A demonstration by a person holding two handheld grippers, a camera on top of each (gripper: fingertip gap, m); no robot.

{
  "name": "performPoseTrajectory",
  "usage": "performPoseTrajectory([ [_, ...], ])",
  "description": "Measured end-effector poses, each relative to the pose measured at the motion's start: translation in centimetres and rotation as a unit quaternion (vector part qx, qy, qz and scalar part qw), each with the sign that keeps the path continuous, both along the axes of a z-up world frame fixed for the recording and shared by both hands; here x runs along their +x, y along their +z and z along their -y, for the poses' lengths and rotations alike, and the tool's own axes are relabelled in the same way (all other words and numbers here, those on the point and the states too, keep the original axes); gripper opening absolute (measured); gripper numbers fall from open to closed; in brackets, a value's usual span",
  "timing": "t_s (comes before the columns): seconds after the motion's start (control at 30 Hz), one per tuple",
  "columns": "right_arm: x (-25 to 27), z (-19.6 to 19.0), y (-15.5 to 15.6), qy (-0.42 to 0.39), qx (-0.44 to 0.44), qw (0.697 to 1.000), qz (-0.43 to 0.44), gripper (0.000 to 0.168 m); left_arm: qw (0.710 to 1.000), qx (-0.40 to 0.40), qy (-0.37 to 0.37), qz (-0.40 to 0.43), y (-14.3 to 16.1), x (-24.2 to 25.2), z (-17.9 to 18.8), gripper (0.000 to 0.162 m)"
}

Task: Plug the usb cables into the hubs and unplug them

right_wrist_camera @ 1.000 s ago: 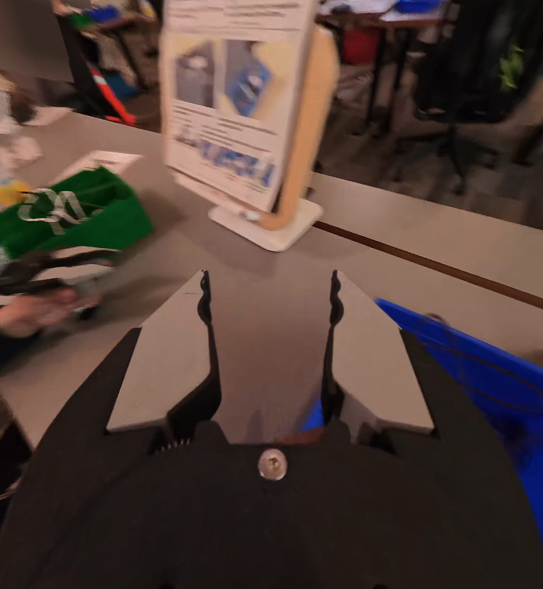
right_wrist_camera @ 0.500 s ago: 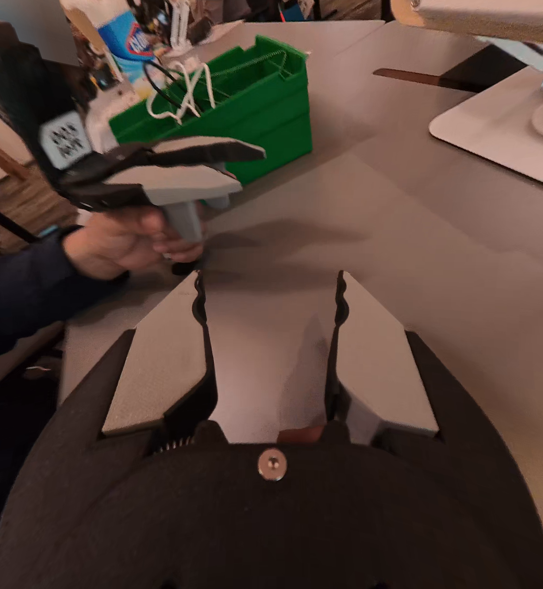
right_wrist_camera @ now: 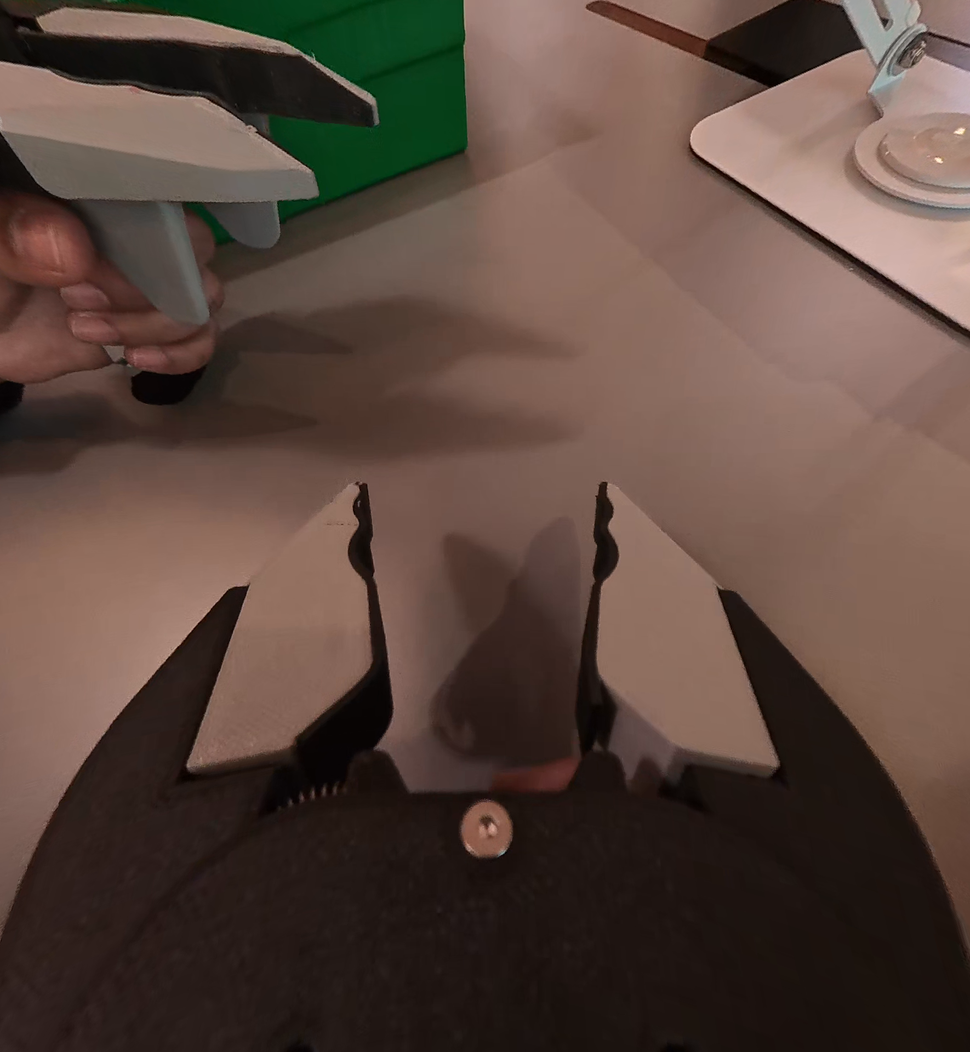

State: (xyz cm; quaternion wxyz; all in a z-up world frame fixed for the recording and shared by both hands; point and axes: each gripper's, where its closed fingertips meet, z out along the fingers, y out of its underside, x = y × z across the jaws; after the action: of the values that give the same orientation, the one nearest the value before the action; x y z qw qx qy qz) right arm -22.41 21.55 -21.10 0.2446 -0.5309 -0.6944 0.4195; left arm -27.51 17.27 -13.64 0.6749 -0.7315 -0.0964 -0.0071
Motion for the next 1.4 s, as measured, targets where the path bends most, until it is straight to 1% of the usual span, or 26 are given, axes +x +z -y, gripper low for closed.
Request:
performPoseTrajectory([
  [0.33, 0.1, 0.0, -0.9, -0.002, 0.034, 0.999, 0.017, 0.076, 1.000, -0.016, 0.006, -0.014, -0.3, 0.0, 0.2, 0.039],
  [0.43, 0.1, 0.0, -0.9, -0.002, 0.035, 0.999, 0.019, 0.076, 1.000, -0.011, 0.014, -0.005, 0.4, 0.2, 1.2, 0.042],
  [0.57, 0.1, 0.0, -1.1, -0.003, 0.034, 0.999, 0.024, 0.077, 1.000, 0.023, 0.016, 0.007, 4.0, 0.6, 4.5, 0.043],
  [0.7, 0.2, 0.2, -1.3, 0.001, 0.040, 0.999, 0.031, 0.076, 0.998, 0.015, 0.060, -0.021, 8.6, -2.3, 9.5, 0.044],
  [0.73, 0.2, 0.3, -1.4, 0.003, 0.044, 0.998, 0.033, 0.076, 0.998, 0.004, 0.057, -0.024, 9.5, -3.1, 10.6, 0.043],
  [0.8, 0.2, 0.4, -1.6, 0.005, 0.053, 0.998, 0.035, 0.076, 0.994, -0.034, 0.096, -0.036, 10.6, -6.0, 12.8, 0.044],
  [0.83, 0.3, 0.5, -1.6, 0.006, 0.056, 0.998, 0.036, 0.076, 0.992, -0.039, 0.112, -0.043, 11.4, -7.1, 13.8, 0.044],
  [0.93, 0.3, 0.5, -1.7, 0.006, 0.058, 0.998, 0.038, 0.077, 0.989, -0.061, 0.128, -0.052, 12.9, -9.3, 15.5, 0.044],
  [0.97, 0.3, 0.5, -1.7, 0.006, 0.057, 0.998, 0.039, 0.077, 0.985, -0.079, 0.139, -0.057, 12.7, -10.3, 15.9, 0.043],
  [1.03, 0.3, 0.5, -1.7, 0.005, 0.056, 0.998, 0.039, 0.077, 0.973, -0.141, 0.167, -0.079, 11.1, -12.8, 16.4, 0.043],
  [1.07, 0.3, 0.5, -1.7, 0.005, 0.055, 0.998, 0.040, 0.077, 0.963, -0.178, 0.181, -0.085, 9.7, -14.2, 16.6, 0.043],
  [1.2, 0.3, 0.5, -1.7, 0.003, 0.053, 0.998, 0.038, 0.077, 0.930, -0.308, 0.190, -0.061, 3.7, -17.6, 17.0, 0.043],
  [1.3, 0.3, 0.4, -1.6, 0.002, 0.049, 0.998, 0.038, 0.076, 0.904, -0.365, 0.207, -0.085, 1.9, -19.3, 17.6, 0.043],
  [1.4, 0.3, 0.5, -1.7, 0.005, 0.049, 0.998, 0.040, 0.076, 0.885, -0.409, 0.198, -0.097, 0.7, -19.4, 17.4, 0.046],
])
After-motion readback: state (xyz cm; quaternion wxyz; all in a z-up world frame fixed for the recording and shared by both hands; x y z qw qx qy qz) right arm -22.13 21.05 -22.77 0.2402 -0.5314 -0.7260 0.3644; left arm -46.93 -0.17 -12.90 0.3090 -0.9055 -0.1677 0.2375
